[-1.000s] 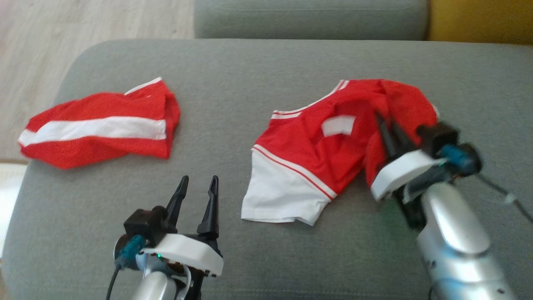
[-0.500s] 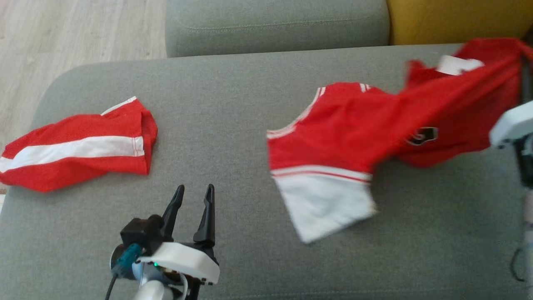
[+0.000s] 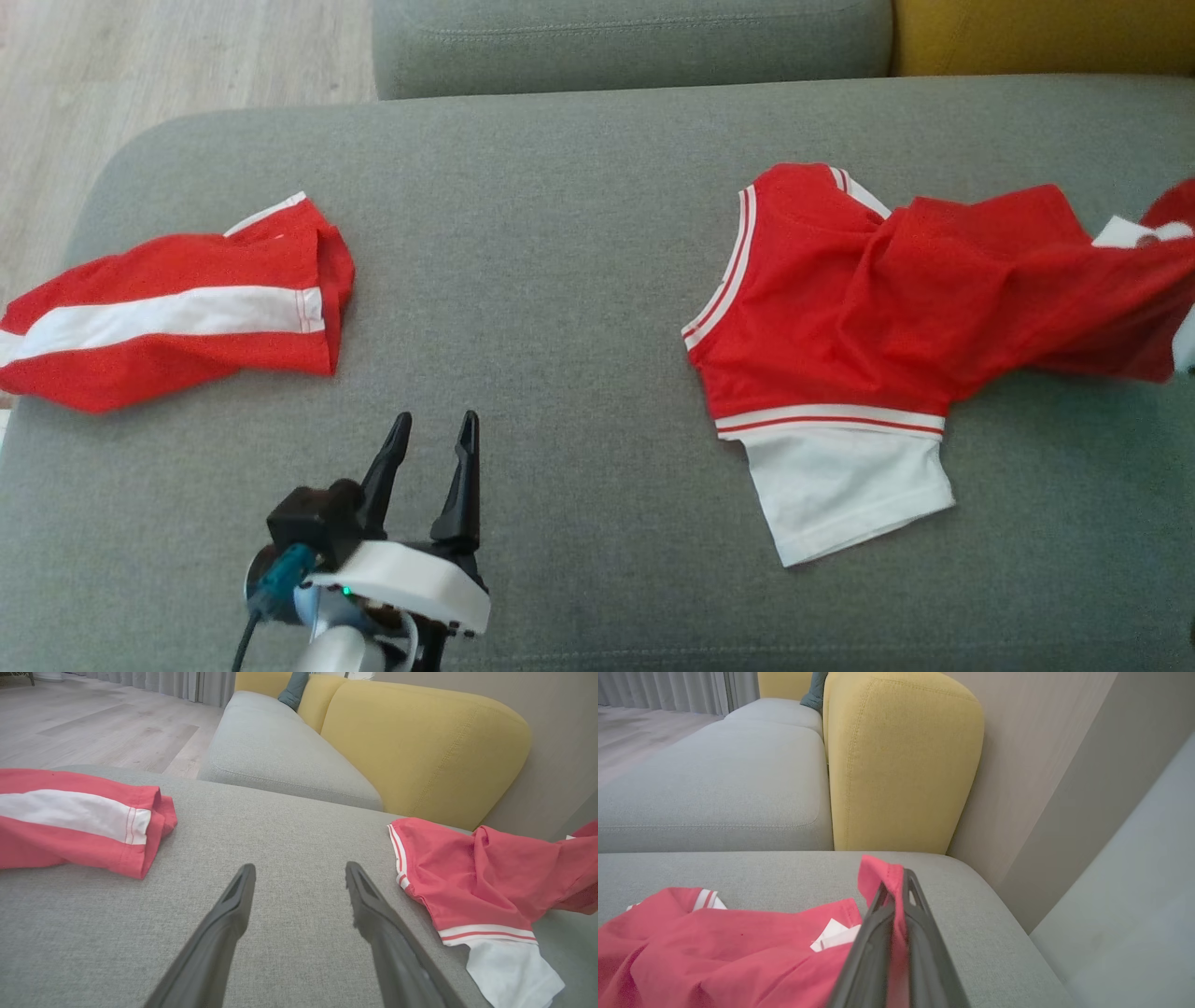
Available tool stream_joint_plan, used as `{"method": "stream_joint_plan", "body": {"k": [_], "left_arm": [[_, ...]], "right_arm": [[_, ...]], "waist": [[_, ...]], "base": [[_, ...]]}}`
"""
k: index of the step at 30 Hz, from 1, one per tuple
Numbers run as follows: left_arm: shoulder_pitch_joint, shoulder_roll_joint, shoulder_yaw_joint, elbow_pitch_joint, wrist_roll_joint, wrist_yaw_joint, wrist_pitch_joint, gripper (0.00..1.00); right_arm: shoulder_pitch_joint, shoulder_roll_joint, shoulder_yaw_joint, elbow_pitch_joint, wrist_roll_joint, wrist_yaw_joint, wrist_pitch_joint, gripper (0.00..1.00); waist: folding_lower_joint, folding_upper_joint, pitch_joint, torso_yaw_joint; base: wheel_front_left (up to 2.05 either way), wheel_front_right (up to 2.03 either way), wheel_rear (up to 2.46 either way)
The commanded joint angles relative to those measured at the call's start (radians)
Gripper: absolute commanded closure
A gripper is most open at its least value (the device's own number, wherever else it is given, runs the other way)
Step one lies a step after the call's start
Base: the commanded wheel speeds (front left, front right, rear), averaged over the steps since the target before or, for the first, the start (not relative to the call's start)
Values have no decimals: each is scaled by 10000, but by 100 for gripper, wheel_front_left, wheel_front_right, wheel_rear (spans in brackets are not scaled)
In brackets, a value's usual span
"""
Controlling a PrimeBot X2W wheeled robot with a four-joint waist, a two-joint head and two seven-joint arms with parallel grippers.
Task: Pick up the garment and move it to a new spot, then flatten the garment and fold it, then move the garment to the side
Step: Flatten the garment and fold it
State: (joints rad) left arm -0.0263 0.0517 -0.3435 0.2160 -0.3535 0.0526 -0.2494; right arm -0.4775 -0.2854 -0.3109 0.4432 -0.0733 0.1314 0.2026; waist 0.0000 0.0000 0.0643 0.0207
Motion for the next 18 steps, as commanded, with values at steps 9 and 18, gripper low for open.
{"method": "stream_joint_plan", "body": {"k": [9, 18], "left_arm": [[-475, -15, 408, -259, 57, -10, -124, 0], [-332, -15, 574, -456, 111, 7, -124, 0]], "right_arm": [[482, 663, -847, -1282, -982, -7, -453, 0], [2028, 1780, 1105, -2927, 316, -7, -2086, 0]], "waist": [[0, 0, -180, -58], [0, 0, -488, -470]], "base": [[0, 0, 0], [0, 0, 0]]}}
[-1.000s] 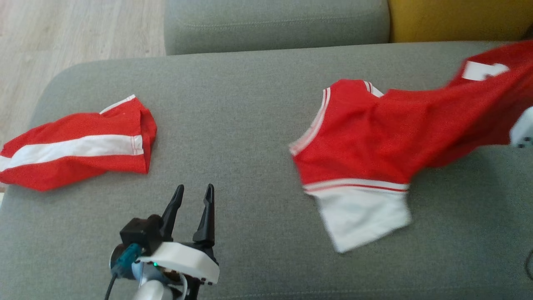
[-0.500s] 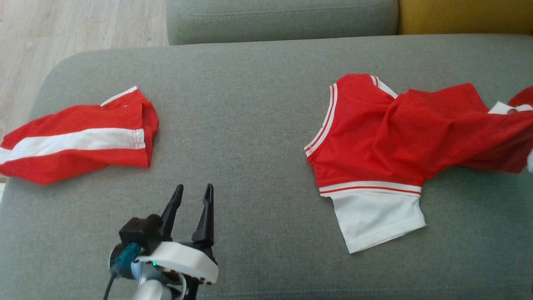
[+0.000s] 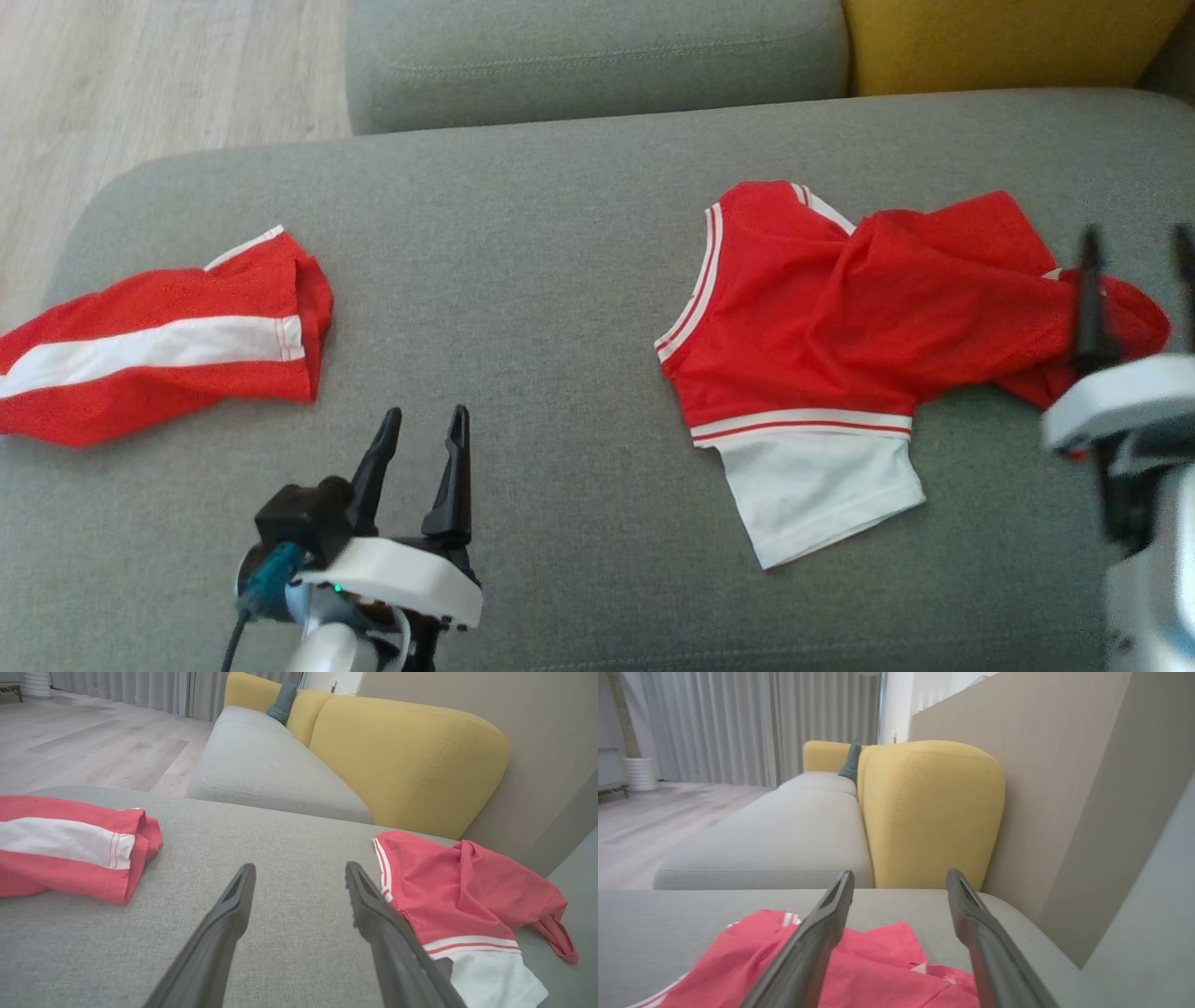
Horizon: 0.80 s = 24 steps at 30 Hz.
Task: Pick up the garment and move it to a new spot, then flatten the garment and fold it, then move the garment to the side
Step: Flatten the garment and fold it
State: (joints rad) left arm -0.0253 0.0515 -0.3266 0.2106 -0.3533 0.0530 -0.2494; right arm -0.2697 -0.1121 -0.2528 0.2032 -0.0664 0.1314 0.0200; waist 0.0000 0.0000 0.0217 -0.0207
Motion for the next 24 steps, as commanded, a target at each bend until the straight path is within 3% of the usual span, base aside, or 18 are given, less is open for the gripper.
{"method": "stream_joint_plan", "body": {"k": [1, 8, 24], "left_arm": [[-340, -13, 427, -435, 124, -1, -124, 0], [-257, -13, 526, -529, 226, -75, -124, 0], [-88, -13, 404, -513, 287, -105, -124, 0]], "right_arm": [[161, 116, 806, -637, 460, -7, -422, 0], [1668, 462, 2477, -791, 1369, -7, -1583, 0], [2322, 616, 3170, -78, 1803, -7, -2199, 0]], "waist": [[0, 0, -91, -79], [0, 0, -225, -117], [0, 0, -230, -16]], "base": [[0, 0, 0], [0, 0, 0], [0, 0, 0]]}}
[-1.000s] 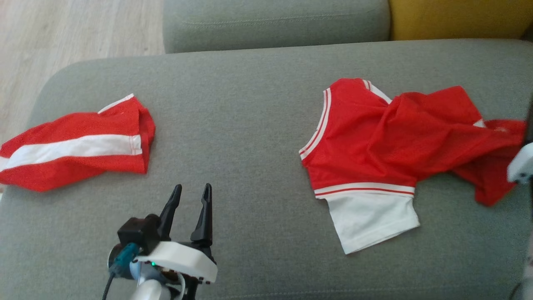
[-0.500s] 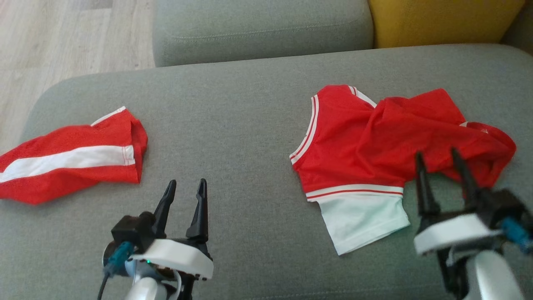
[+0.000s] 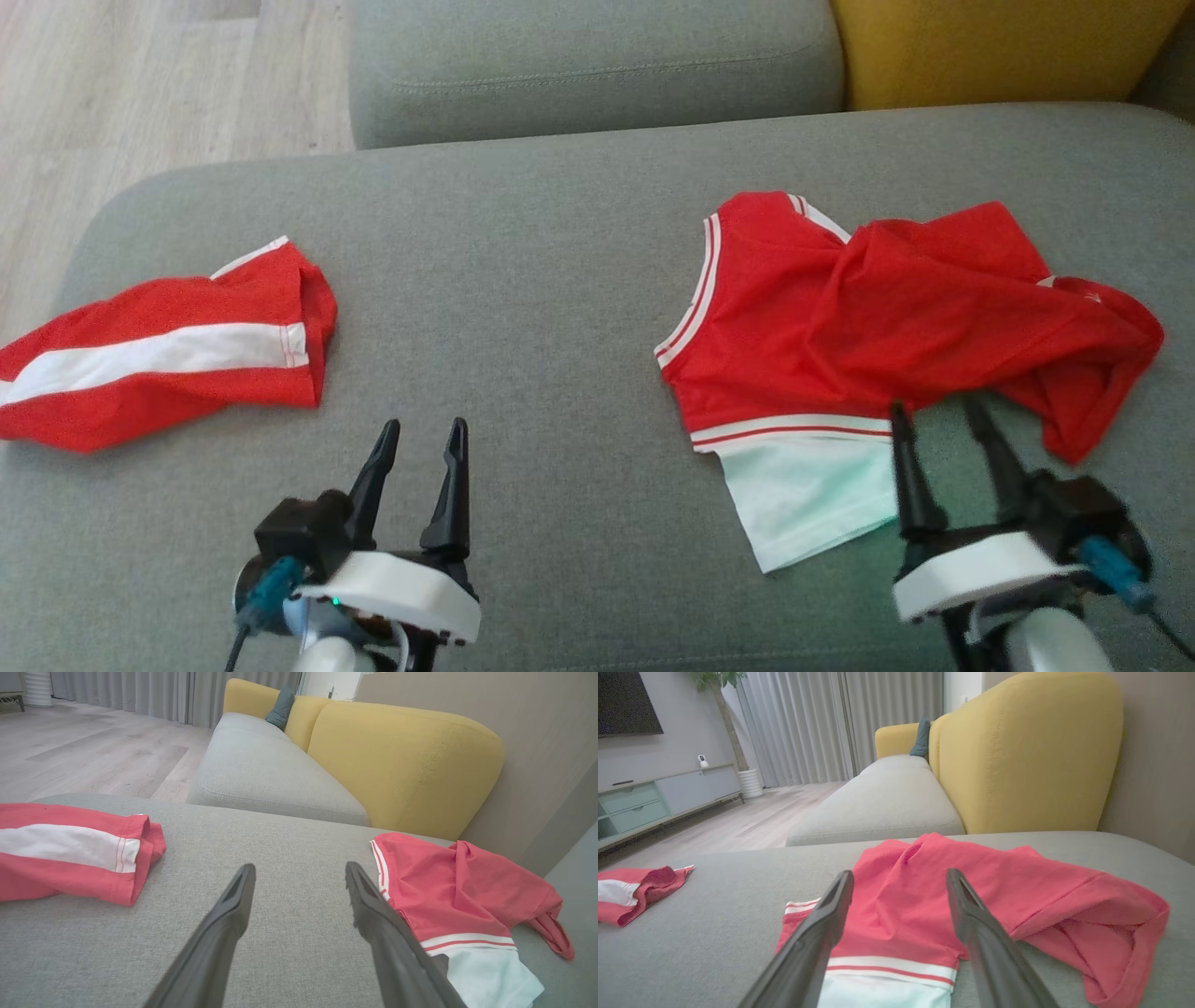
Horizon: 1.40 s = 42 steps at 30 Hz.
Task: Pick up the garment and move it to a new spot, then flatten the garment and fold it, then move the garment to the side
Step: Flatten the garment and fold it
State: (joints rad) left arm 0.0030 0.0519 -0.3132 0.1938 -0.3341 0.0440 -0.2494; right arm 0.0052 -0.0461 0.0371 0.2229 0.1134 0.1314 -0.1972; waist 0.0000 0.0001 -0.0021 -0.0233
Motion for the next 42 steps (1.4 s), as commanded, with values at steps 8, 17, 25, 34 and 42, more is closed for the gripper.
{"method": "stream_joint_plan", "body": {"k": [8, 17, 25, 34, 42], "left_arm": [[-435, -17, 144, -284, 50, -21, -124, 0], [-627, -17, 57, -199, 35, -33, -124, 0], [-764, -17, 5, -145, 41, -49, -124, 0], [-910, -17, 29, -117, 47, -72, -124, 0], [-868, -17, 25, -24, 9, -75, -124, 0]], "right_arm": [[-246, -43, 1691, 601, -25, -7, 740, 0], [-611, -230, 2572, 1995, -443, -7, 1476, 0], [-937, -182, 2279, 3091, -880, -7, 1779, 0], [-1284, -134, 2192, 3856, -985, -7, 1860, 100], [-1949, -100, 3300, 3287, -691, -7, 646, 100]], "waist": [[0, -1, 265, 288], [0, -1, 575, 578], [0, -1, 814, 742], [0, -1, 996, 781], [0, -1, 683, 623]], "base": [[0, 0, 0], [0, 0, 0], [0, 0, 0], [0, 0, 0], [0, 0, 0]]}}
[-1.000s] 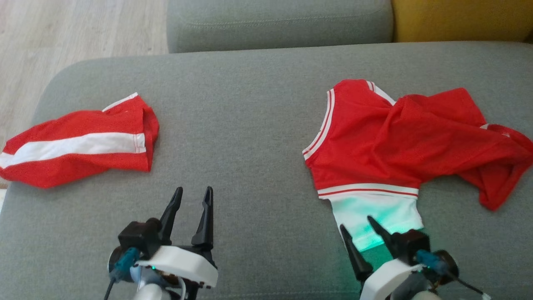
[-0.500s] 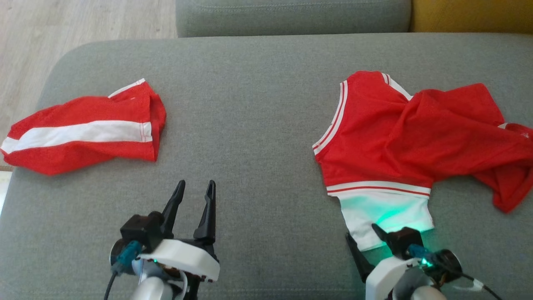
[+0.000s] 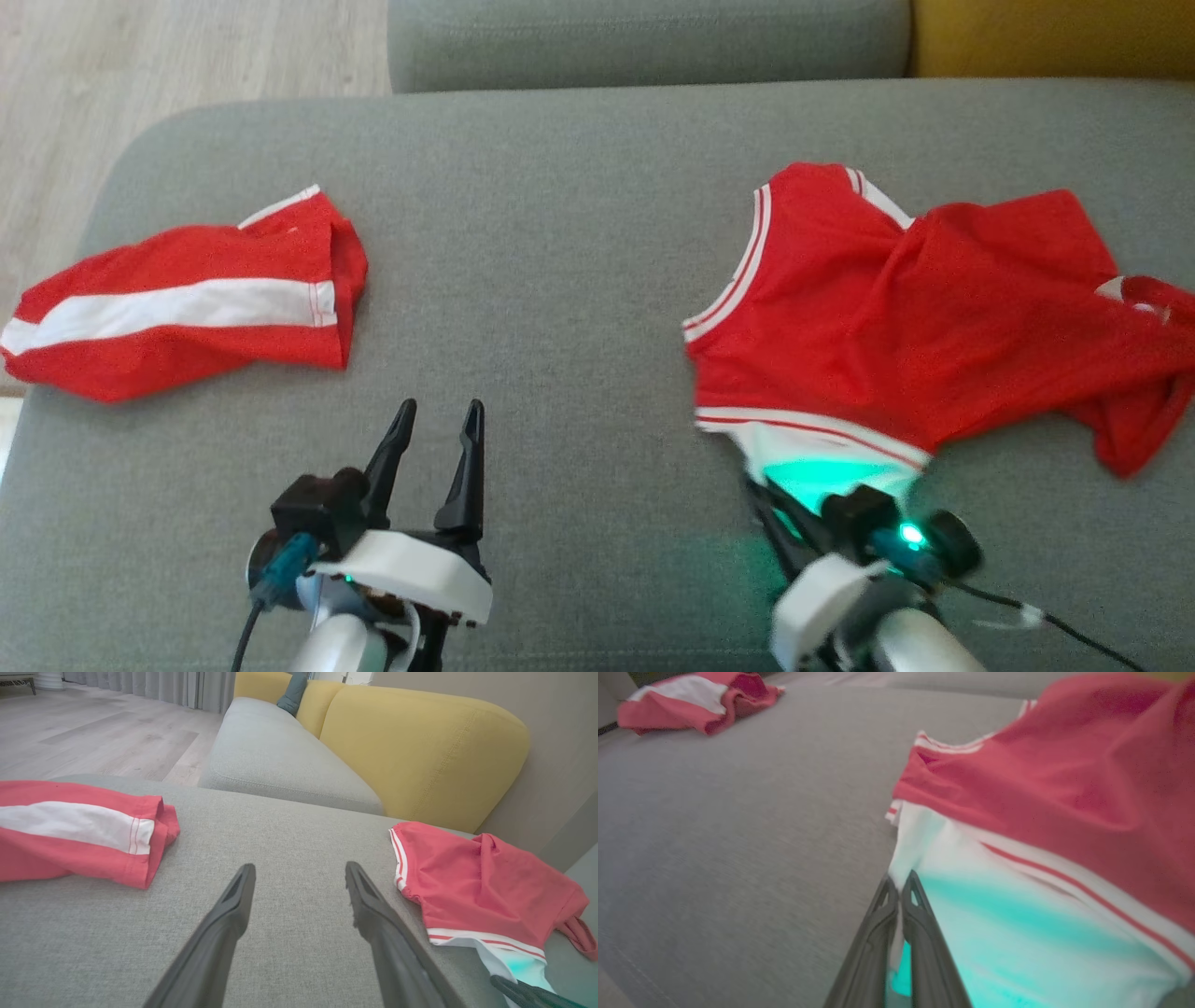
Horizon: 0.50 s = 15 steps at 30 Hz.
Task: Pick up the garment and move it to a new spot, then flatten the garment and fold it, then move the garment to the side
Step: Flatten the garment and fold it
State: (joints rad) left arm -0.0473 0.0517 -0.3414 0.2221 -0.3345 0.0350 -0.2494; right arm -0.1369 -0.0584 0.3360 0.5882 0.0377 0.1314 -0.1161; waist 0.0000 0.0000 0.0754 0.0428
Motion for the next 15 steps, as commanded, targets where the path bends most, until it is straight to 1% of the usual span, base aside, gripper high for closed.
{"method": "stream_joint_plan", "body": {"k": [1, 7, 10, 15], "left_arm": [[-350, -15, 304, -316, 13, 14, -124, 0], [-164, -15, 497, -482, -103, 111, -124, 0], [-23, -15, 764, -646, -230, 215, -124, 0], [216, -15, 1318, -981, -414, 390, -124, 0]], "right_arm": [[-650, 25, 602, -511, 156, -7, -298, 100], [-1642, -140, 2632, -1552, 876, -7, -691, 100], [-2259, -296, 3642, -2166, 1369, -7, -740, 100], [-3190, -565, 5027, -3434, 2432, -7, -750, 100]], "waist": [[0, 0, -177, -60], [0, 0, -688, -114], [0, 0, -881, -84], [0, 0, -1081, 45]], "base": [[0, 0, 0], [0, 0, 0], [0, 0, 0], [0, 0, 0]]}}
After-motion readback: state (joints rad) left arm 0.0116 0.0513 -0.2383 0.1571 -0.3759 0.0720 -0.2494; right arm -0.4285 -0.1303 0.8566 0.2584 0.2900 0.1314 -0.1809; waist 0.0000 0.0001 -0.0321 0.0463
